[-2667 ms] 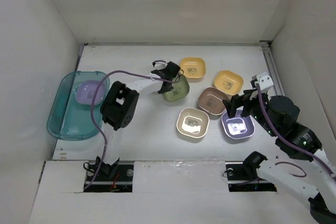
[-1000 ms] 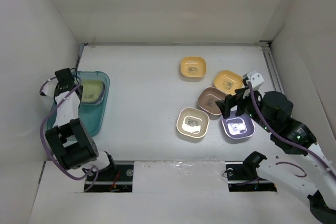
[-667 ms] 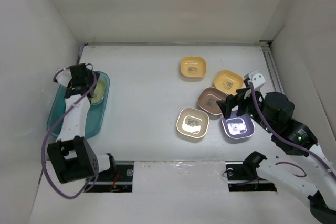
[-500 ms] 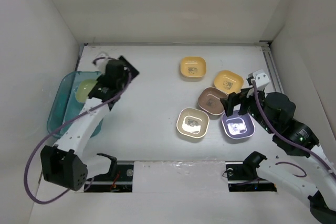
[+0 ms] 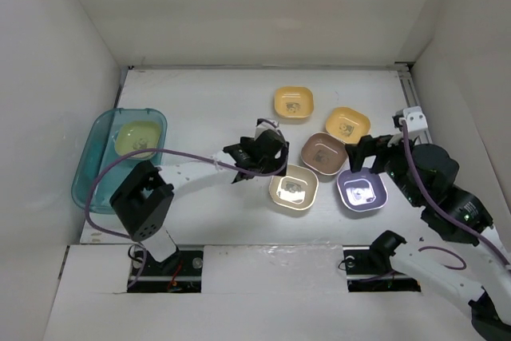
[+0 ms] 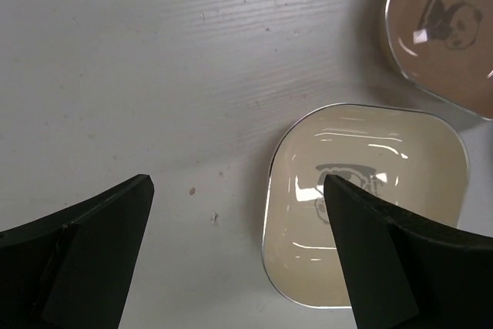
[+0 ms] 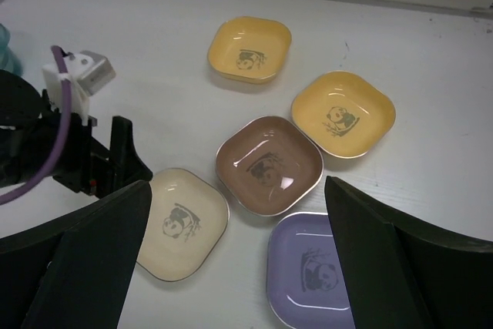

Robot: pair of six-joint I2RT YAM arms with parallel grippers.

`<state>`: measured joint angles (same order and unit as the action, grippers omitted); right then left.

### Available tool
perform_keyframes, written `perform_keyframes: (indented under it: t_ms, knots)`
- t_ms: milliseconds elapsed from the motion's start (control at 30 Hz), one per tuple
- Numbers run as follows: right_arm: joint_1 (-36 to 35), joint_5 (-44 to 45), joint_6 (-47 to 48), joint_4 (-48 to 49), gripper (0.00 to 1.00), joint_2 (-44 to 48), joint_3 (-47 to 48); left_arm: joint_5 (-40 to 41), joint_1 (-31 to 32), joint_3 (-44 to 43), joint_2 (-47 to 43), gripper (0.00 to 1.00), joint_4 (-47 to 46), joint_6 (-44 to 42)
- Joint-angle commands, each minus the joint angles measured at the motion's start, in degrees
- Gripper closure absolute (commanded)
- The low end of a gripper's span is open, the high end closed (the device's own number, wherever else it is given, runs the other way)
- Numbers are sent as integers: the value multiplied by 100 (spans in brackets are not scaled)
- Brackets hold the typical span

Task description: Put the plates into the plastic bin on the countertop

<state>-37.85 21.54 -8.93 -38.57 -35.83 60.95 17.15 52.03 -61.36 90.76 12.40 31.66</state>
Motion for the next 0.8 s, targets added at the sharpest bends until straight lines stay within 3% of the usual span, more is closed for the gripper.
perform_keyframes:
  t_ms: [0, 100, 233, 367, 400, 533, 633, 767]
  knots:
    - [32, 0, -39, 156, 0, 129, 137, -53, 35, -61, 204, 9, -159, -230]
    - [32, -1, 23, 209, 0, 269, 66, -238, 35, 10, 494, 11, -212, -178]
    - [32, -53, 23, 262, 0, 322, -47, -361, 35, -121, 951, 26, -203, -230]
    - [32, -106, 23, 323, 0, 323, -101, -257, 35, -270, 1242, 57, 50, -125]
    - [32, -106, 23, 323, 0, 323, -101, -143, 35, -271, 1303, 74, 130, -64]
    - [32, -106, 23, 376, 0, 323, -101, 332, 35, -192, 1288, 94, 342, 217]
    - [32, -106, 23, 376, 0, 445, -153, 526, -96, 124, 1023, 100, 587, 481]
    - [32, -45, 23, 429, 0, 446, -153, 1455, -342, 239, 515, 100, 1447, 1086]
